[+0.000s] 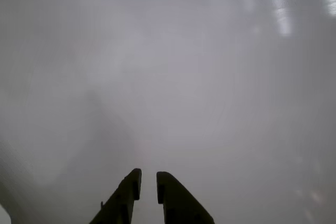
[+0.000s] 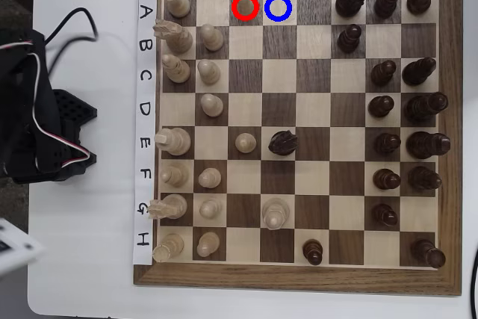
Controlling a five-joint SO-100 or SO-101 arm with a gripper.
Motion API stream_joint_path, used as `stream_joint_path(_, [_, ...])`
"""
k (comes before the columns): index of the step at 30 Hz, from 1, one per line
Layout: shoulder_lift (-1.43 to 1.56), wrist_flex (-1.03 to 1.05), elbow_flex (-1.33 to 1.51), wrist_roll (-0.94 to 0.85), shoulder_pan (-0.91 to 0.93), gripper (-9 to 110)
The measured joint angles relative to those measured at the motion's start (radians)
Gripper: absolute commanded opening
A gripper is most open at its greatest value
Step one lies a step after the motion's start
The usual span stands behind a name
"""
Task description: Move the piece to destination
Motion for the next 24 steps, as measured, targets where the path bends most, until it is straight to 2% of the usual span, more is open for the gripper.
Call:
stream_joint_path(9, [-0.058, 0.078, -0.331, 0.232, -0.259, 3])
stream_joint_path(24, [-0.129, 0.360, -0.726, 0.672, -0.859, 0])
